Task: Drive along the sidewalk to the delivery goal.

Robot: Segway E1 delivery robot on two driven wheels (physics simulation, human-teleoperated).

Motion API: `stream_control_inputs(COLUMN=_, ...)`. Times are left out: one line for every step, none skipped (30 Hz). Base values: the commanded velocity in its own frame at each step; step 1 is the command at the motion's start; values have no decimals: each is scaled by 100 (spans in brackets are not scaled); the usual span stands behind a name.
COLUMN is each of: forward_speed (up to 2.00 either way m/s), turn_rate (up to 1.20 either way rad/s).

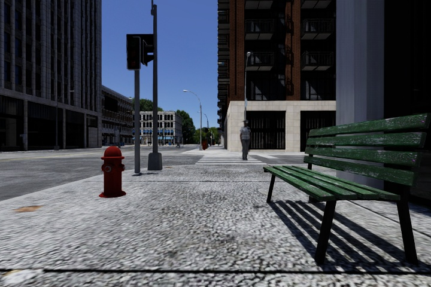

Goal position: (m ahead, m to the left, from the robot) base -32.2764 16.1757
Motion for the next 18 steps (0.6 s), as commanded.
stream_control_inputs(forward_speed=0, turn_rate=0)
stream_control_inputs(forward_speed=0, turn_rate=0)
stream_control_inputs(forward_speed=0, turn_rate=0)
stream_control_inputs(forward_speed=0, turn_rate=0)
stream_control_inputs(forward_speed=0, turn_rate=0)
stream_control_inputs(forward_speed=0, turn_rate=0)
stream_control_inputs(forward_speed=0, turn_rate=0)
stream_control_inputs(forward_speed=0, turn_rate=0)
stream_control_inputs(forward_speed=0, turn_rate=0)
stream_control_inputs(forward_speed=0, turn_rate=0)
stream_control_inputs(forward_speed=0, turn_rate=0)
stream_control_inputs(forward_speed=0, turn_rate=0)
stream_control_inputs(forward_speed=0, turn_rate=0)
stream_control_inputs(forward_speed=0, turn_rate=0)
stream_control_inputs(forward_speed=0, turn_rate=0)
stream_control_inputs(forward_speed=0, turn_rate=0)
stream_control_inputs(forward_speed=0, turn_rate=0)
stream_control_inputs(forward_speed=0, turn_rate=0)
